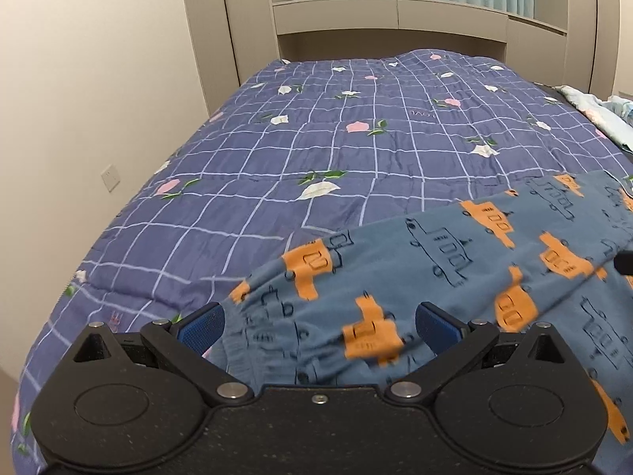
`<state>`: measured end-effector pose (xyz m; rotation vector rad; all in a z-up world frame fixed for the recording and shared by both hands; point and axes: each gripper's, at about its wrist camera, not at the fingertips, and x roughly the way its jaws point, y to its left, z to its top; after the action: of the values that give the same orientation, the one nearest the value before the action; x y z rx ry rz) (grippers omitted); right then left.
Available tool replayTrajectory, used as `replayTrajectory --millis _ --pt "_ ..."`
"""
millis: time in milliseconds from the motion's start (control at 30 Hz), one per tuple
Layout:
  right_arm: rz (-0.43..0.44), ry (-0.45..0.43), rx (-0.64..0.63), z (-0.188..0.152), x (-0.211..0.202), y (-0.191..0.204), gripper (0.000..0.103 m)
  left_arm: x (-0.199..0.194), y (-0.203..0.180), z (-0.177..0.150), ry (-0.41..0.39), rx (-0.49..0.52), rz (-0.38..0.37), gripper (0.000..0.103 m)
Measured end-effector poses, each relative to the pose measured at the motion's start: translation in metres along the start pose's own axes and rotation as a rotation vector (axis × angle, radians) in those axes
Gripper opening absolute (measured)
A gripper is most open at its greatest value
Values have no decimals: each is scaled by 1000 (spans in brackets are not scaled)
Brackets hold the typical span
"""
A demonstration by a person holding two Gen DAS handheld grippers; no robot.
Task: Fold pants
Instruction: 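Move both grippers toward the pants' hem edges, fingers open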
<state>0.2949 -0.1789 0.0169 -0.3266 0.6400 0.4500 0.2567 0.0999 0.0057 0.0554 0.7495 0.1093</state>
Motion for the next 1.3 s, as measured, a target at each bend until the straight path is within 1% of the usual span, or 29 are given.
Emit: replayTrajectory --millis 100,233,333,400,500,567,633,767,833,900,1000,1100,1267,1300 --pt "4 27 -22 6 22 -4 103 16 7 8 -9 -21 -30 102" --pt "12 48 -49 15 47 -7 103 39 12 18 15 -29 -57 103" --pt "8 54 -69 21 62 -10 103 56 14 25 28 -26 -97 103" --pt "8 59 -75 26 71 -12 103 64 15 28 25 -12 -140 103" --pt "11 63 -96 32 83 -13 103 77 14 32 20 26 -168 103" --pt "13 65 -111 36 92 -13 103 87 13 34 33 50 -192 103" --pt "29 67 -117 38 101 -15 103 95 15 36 42 55 -195 103" --pt "120 54 -160 42 118 -17 103 107 23 40 39 77 -192 103" --pt "175 48 -189 44 127 -19 103 111 29 42 36 96 -179 103" --pt "210 61 -224 46 135 -20 103 116 35 44 57 122 -188 103" --pt "230 86 -264 53 151 -23 103 122 46 43 85 134 -195 103" --pt "265 111 -260 61 166 -30 103 127 55 40 88 146 -198 102" --pt "279 149 -221 70 187 -45 102 134 66 40 97 132 -204 102" --pt "283 158 -212 71 190 -48 100 136 67 40 100 130 -206 102"
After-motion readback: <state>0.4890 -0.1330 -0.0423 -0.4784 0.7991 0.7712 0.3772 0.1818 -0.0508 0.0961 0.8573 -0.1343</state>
